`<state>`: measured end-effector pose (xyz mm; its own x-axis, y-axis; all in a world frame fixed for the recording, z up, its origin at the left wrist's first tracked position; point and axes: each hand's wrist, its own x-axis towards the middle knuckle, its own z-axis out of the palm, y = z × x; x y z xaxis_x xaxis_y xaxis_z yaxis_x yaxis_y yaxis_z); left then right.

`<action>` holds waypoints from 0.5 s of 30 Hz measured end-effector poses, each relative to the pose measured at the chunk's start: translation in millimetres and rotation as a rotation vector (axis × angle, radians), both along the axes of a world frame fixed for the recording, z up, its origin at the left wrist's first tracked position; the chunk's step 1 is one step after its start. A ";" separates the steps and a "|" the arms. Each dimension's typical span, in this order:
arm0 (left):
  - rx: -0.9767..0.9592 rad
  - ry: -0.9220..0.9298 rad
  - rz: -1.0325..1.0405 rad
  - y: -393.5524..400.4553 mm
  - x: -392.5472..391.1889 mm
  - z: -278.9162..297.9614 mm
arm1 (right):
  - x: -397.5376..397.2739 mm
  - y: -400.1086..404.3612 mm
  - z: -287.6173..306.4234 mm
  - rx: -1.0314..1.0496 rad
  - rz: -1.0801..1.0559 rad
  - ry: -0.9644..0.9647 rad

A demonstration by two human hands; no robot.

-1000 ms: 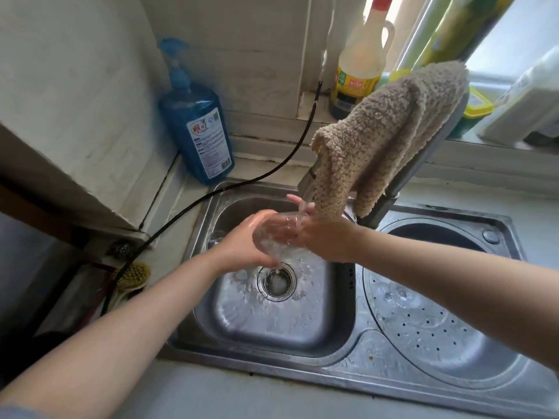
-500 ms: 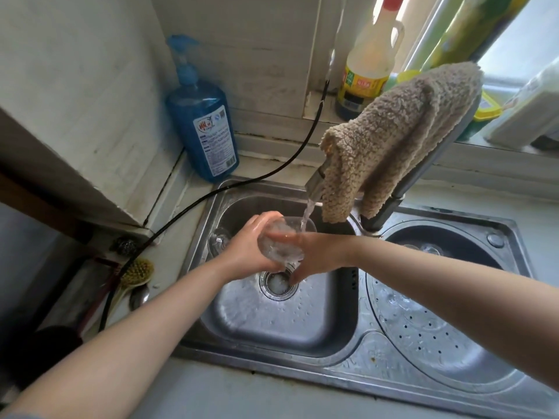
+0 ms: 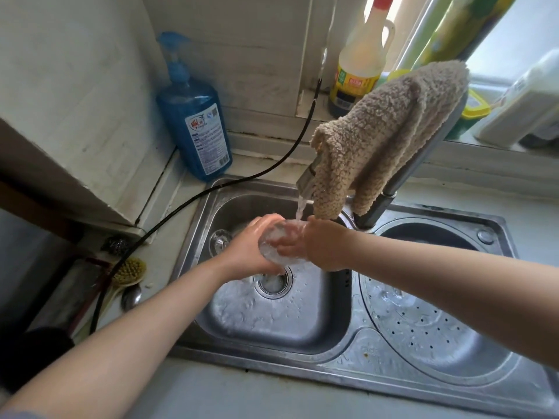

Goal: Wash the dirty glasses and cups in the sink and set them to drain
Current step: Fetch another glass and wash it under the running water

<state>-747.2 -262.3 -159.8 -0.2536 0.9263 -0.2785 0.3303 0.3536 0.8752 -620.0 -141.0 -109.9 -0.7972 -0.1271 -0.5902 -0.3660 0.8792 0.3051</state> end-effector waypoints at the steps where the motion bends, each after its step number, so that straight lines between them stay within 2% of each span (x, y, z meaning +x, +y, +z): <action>1: -0.008 0.001 0.003 -0.1 0.0 -2.1 | -0.9 0.6 -1.0 -0.004 0.001 0.000; 3: -0.026 -0.007 0.001 -2.0 0.7 -6.4 | -2.7 1.1 -5.2 -0.022 -0.030 -0.012; 6: -0.027 -0.034 0.015 -6.6 4.9 -12.0 | -2.9 0.8 -8.1 -0.138 -0.193 -0.051; 8: -0.005 -0.108 0.063 -8.7 8.9 -10.4 | -0.4 5.5 -2.1 -0.383 -0.434 -0.048; 10: 0.013 -0.167 0.114 -9.6 9.5 -11.0 | 3.8 12.2 4.3 -0.656 -0.656 0.044; 15: -0.018 -0.225 0.159 -8.1 8.0 -12.1 | 18.1 13.8 11.8 -0.948 -0.860 0.152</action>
<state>-739.2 -270.4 -171.9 -0.3256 0.8740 -0.3607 0.0670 0.4018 0.9133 -601.9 -127.2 -98.1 -0.8824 0.1409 -0.4489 0.4065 0.7087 -0.5766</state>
